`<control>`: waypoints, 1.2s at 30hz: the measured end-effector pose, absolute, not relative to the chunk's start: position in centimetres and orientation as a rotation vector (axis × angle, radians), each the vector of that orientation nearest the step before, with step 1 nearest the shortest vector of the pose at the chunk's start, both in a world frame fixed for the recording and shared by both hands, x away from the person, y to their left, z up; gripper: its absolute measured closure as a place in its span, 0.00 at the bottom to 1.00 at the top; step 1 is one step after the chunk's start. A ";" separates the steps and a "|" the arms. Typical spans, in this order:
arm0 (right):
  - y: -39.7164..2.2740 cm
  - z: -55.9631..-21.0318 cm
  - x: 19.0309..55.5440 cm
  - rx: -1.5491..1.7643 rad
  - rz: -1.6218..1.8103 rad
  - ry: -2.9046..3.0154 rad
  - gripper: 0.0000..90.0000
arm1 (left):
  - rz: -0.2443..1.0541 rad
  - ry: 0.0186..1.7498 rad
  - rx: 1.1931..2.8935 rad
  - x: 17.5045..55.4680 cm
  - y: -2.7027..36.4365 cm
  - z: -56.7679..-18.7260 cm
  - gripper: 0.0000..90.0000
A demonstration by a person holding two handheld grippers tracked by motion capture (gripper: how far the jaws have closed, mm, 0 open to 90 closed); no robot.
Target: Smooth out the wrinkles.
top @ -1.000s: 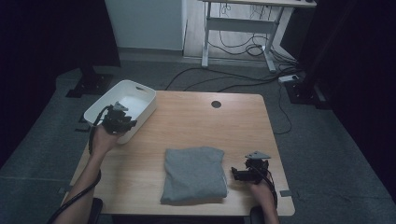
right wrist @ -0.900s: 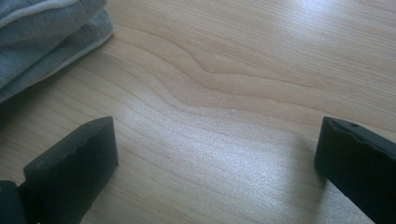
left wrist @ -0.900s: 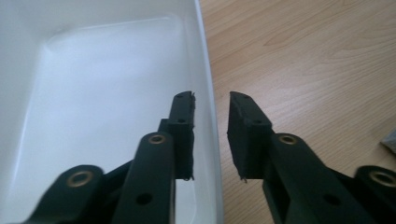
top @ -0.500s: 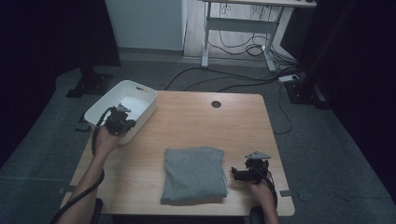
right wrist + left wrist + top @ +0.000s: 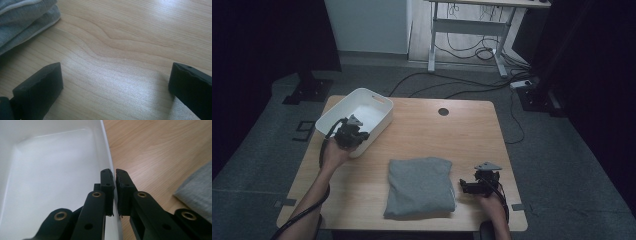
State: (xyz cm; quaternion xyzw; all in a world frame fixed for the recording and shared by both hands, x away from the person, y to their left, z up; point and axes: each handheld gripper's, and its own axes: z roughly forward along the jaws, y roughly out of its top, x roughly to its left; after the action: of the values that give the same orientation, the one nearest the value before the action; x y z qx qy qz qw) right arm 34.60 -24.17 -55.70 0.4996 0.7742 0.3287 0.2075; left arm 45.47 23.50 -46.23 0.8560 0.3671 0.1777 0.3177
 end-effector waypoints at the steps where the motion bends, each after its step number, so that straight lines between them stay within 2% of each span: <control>1: -24.2 -55.7 34.6 1.391 0.915 2.155 0.00 | 0.464 0.953 2.257 45.4 23.1 -46.2 0.94; 20: -24.2 -55.7 34.6 1.391 0.915 2.155 0.00 | 0.362 0.676 2.328 44.6 14.8 -46.4 0.94; 27: -24.2 -55.7 34.6 1.389 0.917 2.157 0.00 | 0.348 0.672 2.338 44.5 14.0 -46.2 0.94; 28: -24.2 -55.7 34.6 1.386 0.917 2.159 0.00 | 0.362 0.667 2.341 44.5 14.1 -46.0 0.90; 30: -24.2 -55.7 34.6 1.387 0.918 2.160 0.00 | 0.410 0.679 2.322 44.2 14.4 -45.2 0.73; 36: -24.2 -55.7 34.6 1.385 0.918 2.160 0.00 | 0.537 0.814 2.196 43.8 17.7 -41.4 0.44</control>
State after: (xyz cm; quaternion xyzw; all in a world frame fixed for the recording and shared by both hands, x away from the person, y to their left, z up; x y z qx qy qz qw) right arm 34.58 -24.16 -55.71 0.4971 0.7755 0.3296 0.2068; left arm 43.81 17.73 -41.43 0.8523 0.3160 0.2085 0.3610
